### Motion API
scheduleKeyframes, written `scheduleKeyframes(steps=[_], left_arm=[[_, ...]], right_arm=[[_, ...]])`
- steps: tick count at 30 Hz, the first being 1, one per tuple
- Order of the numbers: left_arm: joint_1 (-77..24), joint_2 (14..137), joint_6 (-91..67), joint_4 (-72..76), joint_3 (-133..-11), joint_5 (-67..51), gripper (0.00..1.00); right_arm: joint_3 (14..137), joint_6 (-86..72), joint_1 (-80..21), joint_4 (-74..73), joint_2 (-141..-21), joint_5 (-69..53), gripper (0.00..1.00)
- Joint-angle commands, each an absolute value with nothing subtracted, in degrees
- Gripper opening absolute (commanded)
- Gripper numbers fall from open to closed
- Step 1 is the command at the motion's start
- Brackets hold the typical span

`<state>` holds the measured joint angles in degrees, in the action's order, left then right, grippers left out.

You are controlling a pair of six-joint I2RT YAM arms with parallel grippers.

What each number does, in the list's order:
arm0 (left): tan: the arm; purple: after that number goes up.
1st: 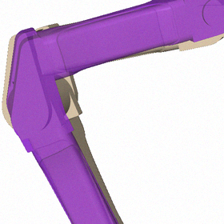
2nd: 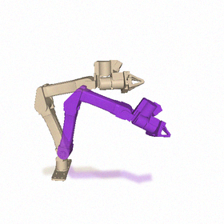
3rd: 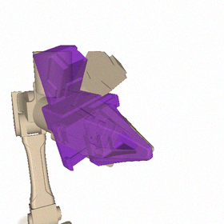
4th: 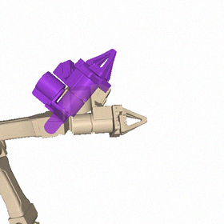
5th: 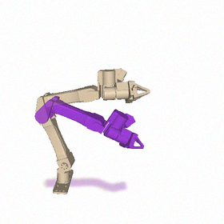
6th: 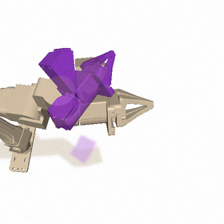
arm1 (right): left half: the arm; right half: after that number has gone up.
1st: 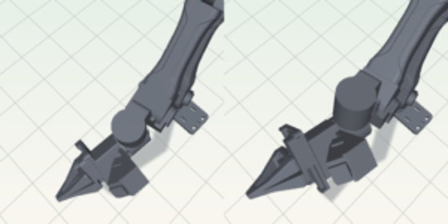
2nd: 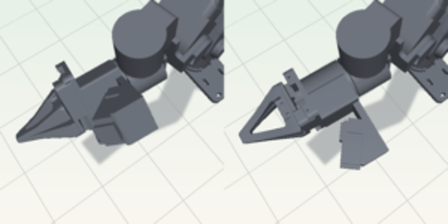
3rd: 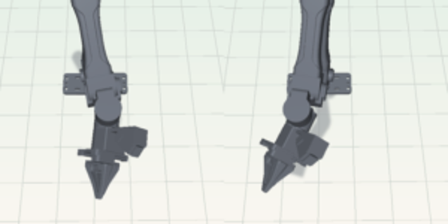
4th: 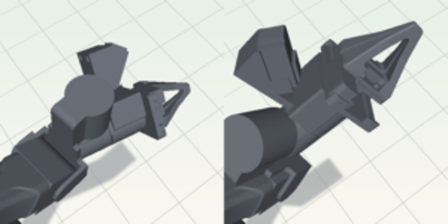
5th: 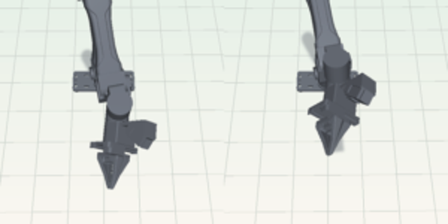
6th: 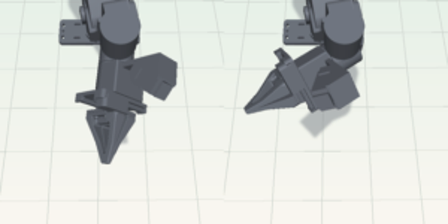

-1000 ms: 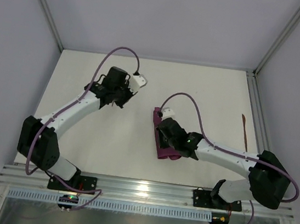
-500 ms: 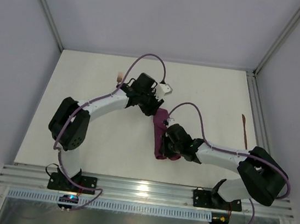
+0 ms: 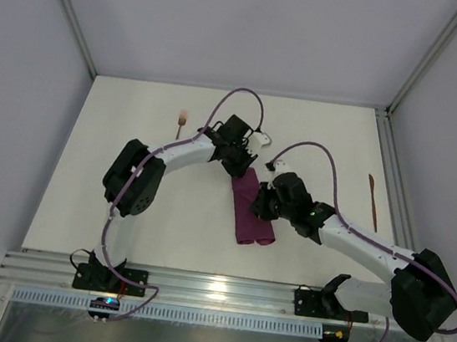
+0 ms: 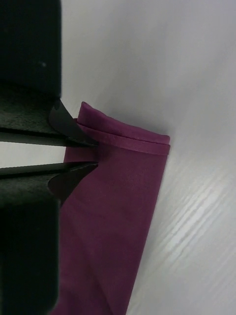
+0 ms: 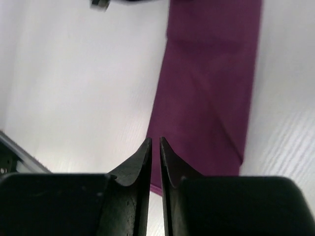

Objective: Fold the napkin into a case and place the utensils inside
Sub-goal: Smooth out the smaller rectangle-folded napkin at the center of the board.

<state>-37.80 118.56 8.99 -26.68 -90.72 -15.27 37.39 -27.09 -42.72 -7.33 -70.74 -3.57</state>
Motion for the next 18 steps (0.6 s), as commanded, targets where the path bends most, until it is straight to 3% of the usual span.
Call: scheduleKeyframes(steps=[1, 14, 17, 18], left_arm=[[-37.7, 117.1, 8.6, -27.2, -86.5, -14.2, 0.18], [-37.5, 115.7, 6.6, -24.7, -80.2, -11.8, 0.17], [-37.1, 113.6, 5.3, -25.0, -80.6, -11.6, 0.20], [-37.0, 112.9, 4.8, -25.0, -81.0, -11.1, 0.25]], right_arm=[[36.1, -29.9, -38.9, -7.3, -69.7, -2.8, 0.15], [29.8, -34.0, -32.8, -6.8, -66.0, -2.2, 0.16], [34.9, -29.5, -25.9, -10.8, -64.1, -3.4, 0.27], [38.3, -26.6, -23.8, -13.2, -63.4, -3.9, 0.37]])
